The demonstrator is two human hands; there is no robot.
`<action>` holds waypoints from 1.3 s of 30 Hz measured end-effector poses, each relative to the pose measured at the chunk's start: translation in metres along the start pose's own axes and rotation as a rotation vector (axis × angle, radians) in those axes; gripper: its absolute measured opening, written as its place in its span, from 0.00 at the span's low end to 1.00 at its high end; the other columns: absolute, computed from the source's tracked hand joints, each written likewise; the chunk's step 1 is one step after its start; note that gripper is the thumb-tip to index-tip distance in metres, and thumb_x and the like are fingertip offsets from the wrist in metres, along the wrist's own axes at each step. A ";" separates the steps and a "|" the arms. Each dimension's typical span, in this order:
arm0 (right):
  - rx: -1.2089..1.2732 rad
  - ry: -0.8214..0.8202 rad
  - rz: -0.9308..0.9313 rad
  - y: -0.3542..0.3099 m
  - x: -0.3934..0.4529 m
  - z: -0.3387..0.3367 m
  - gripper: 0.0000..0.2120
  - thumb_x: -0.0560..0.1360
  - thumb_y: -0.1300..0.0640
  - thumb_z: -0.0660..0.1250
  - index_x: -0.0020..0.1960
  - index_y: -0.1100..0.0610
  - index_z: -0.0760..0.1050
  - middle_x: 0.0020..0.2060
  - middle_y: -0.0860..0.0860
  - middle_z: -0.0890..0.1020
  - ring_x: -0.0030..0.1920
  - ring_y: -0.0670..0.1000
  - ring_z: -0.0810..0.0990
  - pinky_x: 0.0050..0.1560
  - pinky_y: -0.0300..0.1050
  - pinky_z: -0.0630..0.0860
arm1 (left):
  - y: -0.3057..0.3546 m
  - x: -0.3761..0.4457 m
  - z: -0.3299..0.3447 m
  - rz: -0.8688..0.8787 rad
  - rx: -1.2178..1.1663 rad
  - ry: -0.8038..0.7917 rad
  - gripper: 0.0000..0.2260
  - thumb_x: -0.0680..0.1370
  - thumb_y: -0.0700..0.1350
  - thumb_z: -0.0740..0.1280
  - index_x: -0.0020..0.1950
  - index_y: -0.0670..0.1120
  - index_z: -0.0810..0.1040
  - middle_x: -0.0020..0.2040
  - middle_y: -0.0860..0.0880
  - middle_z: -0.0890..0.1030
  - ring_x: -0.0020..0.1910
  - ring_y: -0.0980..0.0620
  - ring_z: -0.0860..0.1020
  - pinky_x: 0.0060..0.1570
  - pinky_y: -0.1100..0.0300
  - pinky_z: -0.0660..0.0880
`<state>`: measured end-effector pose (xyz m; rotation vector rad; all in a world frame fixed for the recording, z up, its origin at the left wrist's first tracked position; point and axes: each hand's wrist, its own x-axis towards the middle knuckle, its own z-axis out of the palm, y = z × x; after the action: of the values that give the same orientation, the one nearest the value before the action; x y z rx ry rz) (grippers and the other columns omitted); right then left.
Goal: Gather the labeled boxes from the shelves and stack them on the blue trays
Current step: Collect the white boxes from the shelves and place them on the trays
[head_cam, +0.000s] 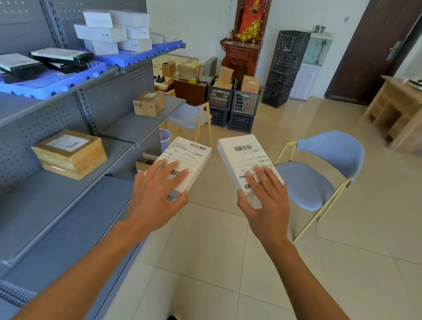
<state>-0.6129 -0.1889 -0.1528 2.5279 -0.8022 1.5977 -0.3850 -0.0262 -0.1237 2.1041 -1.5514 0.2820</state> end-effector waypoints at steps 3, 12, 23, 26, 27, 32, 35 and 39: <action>-0.014 -0.002 0.017 0.024 0.024 0.035 0.19 0.76 0.50 0.71 0.63 0.59 0.81 0.67 0.55 0.78 0.70 0.58 0.74 0.63 0.63 0.72 | -0.016 0.043 0.021 -0.012 -0.069 0.030 0.28 0.76 0.63 0.56 0.71 0.52 0.76 0.74 0.50 0.72 0.75 0.46 0.65 0.67 0.38 0.67; -0.096 0.033 0.069 0.098 0.101 0.120 0.20 0.76 0.48 0.70 0.64 0.58 0.80 0.67 0.54 0.78 0.71 0.57 0.73 0.66 0.59 0.71 | -0.051 0.199 0.070 0.103 -0.126 0.108 0.26 0.76 0.61 0.59 0.70 0.51 0.78 0.72 0.48 0.75 0.73 0.45 0.68 0.65 0.40 0.68; -0.105 0.063 0.105 0.192 0.184 0.209 0.19 0.76 0.49 0.70 0.63 0.58 0.80 0.67 0.53 0.78 0.70 0.57 0.74 0.64 0.60 0.73 | -0.081 0.336 0.128 0.106 -0.100 0.099 0.26 0.76 0.61 0.60 0.71 0.51 0.76 0.73 0.49 0.74 0.74 0.45 0.67 0.66 0.37 0.67; -0.085 0.046 0.050 0.224 0.205 0.243 0.19 0.77 0.49 0.70 0.63 0.58 0.80 0.67 0.54 0.78 0.70 0.58 0.74 0.63 0.61 0.74 | -0.076 0.376 0.154 0.123 -0.095 0.100 0.25 0.76 0.60 0.61 0.70 0.51 0.76 0.72 0.48 0.74 0.74 0.44 0.67 0.65 0.38 0.67; -0.072 0.038 0.042 0.236 0.212 0.254 0.19 0.77 0.49 0.70 0.64 0.58 0.80 0.67 0.55 0.78 0.70 0.58 0.73 0.63 0.61 0.73 | -0.074 0.389 0.162 0.125 -0.097 0.100 0.25 0.76 0.60 0.62 0.70 0.51 0.76 0.72 0.48 0.74 0.74 0.44 0.68 0.65 0.37 0.68; -0.024 0.056 0.071 0.308 0.252 0.298 0.20 0.77 0.49 0.70 0.65 0.58 0.79 0.68 0.55 0.78 0.71 0.58 0.73 0.64 0.62 0.73 | -0.069 0.464 0.191 0.141 -0.047 0.129 0.24 0.77 0.59 0.61 0.69 0.49 0.78 0.71 0.46 0.75 0.73 0.43 0.69 0.62 0.34 0.70; -0.015 0.045 0.039 0.346 0.276 0.321 0.19 0.77 0.49 0.70 0.64 0.58 0.80 0.68 0.55 0.78 0.70 0.58 0.73 0.63 0.62 0.72 | -0.071 0.498 0.204 0.109 -0.014 0.168 0.24 0.77 0.59 0.61 0.68 0.49 0.78 0.71 0.45 0.76 0.72 0.42 0.70 0.61 0.34 0.71; 0.018 0.038 0.035 0.378 0.300 0.350 0.19 0.76 0.50 0.71 0.64 0.58 0.80 0.68 0.55 0.78 0.70 0.58 0.73 0.63 0.62 0.72 | -0.075 0.533 0.220 0.075 0.003 0.188 0.24 0.77 0.59 0.61 0.68 0.48 0.79 0.70 0.45 0.77 0.71 0.42 0.71 0.61 0.35 0.72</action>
<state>-0.3911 -0.7420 -0.1468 2.5011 -0.8364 1.6653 -0.1687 -0.5649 -0.0922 1.9624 -1.5205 0.4941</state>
